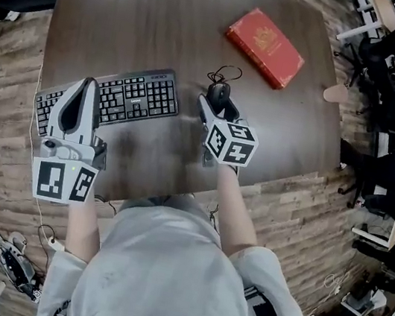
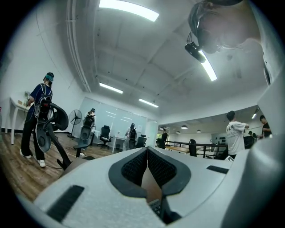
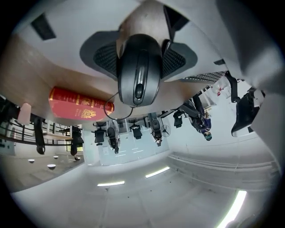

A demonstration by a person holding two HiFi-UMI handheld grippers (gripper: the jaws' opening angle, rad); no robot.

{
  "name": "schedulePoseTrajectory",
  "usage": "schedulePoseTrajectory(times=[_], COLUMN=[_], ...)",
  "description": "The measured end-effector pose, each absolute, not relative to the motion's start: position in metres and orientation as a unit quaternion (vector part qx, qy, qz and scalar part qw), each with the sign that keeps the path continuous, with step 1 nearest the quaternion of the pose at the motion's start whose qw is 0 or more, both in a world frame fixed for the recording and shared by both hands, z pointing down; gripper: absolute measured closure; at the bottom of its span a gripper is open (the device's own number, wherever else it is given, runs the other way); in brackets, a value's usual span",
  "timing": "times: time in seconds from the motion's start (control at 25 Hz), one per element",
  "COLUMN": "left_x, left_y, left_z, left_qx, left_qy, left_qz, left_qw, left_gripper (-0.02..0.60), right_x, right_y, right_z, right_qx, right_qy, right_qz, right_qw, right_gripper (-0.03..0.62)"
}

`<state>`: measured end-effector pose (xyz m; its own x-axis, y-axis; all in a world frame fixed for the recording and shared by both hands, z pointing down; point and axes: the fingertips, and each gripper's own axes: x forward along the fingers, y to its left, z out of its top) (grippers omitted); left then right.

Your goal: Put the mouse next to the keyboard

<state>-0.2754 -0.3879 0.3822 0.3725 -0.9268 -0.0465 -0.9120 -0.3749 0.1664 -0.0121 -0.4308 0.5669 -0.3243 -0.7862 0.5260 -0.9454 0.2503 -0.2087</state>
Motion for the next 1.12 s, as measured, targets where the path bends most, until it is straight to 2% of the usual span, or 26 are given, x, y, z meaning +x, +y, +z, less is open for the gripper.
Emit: schedulePoseTrajectory(times=[0.8,1.12], left_x=[-0.302,-0.303], left_y=[-0.402,-0.402], left_z=[0.398,0.404], left_qx=[0.813,0.811], left_qy=[-0.575,-0.578], left_qz=[-0.053,-0.049], left_qw=[0.071,0.076], left_gripper=[0.571,0.571], right_x=[-0.041,-0.047], right_y=[-0.460,-0.469], right_z=[0.639,0.649], right_qx=[0.536,0.530], right_qy=[-0.736,-0.732], right_qz=[0.331,0.339], right_qw=[0.248,0.262], right_gripper=[0.347,0.345])
